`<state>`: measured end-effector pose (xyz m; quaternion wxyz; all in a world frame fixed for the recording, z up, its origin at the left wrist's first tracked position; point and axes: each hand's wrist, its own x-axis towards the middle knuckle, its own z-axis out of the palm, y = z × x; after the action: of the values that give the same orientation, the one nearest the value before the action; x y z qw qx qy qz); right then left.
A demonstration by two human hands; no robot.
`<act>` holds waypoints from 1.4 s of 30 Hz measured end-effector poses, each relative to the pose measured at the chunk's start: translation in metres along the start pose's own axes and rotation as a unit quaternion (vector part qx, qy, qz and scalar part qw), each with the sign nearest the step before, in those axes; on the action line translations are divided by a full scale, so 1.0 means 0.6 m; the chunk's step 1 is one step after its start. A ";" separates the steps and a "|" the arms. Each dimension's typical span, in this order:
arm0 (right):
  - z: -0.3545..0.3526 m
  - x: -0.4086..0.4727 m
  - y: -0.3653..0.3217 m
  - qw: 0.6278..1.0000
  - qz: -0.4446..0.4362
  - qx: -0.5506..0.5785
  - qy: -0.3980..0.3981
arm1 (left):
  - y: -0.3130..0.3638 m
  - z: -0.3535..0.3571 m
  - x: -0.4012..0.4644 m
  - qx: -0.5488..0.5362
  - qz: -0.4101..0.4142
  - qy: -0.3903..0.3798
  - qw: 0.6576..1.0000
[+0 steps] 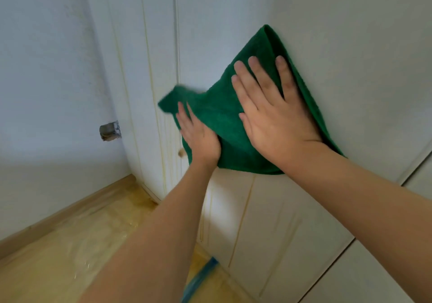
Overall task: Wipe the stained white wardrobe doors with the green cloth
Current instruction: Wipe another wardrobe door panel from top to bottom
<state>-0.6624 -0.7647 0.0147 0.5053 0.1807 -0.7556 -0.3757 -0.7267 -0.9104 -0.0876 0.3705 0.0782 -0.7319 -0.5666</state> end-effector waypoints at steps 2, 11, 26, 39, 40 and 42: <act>0.002 0.001 -0.004 1.000 -0.007 0.013 0.000 | -0.056 0.004 -0.070 0.103 -0.086 -0.052 0.990; -0.005 -0.001 -0.010 0.996 -0.082 0.025 -0.028 | -0.005 -0.042 -0.140 0.079 -0.100 -0.174 0.976; 0.015 -0.019 -0.058 0.990 -0.128 0.032 -0.040 | -0.148 0.014 -0.229 0.071 -0.276 -0.203 0.937; 0.004 -0.037 0.007 0.990 -0.133 0.043 -0.008 | -0.023 -0.034 -0.048 0.021 0.015 -0.129 0.991; 0.004 -0.040 0.015 0.990 -0.132 0.046 -0.003 | -0.026 -0.025 -0.060 -0.022 -0.004 -0.101 0.995; 0.003 -0.043 0.024 0.989 -0.136 0.048 -0.006 | -0.034 0.010 -0.117 -0.031 -0.128 -0.063 0.989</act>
<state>-0.6513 -0.7381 0.0088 0.4357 0.3040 -0.7440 -0.4052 -0.6869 -0.8751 -0.1378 0.2499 0.1238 -0.7200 -0.6355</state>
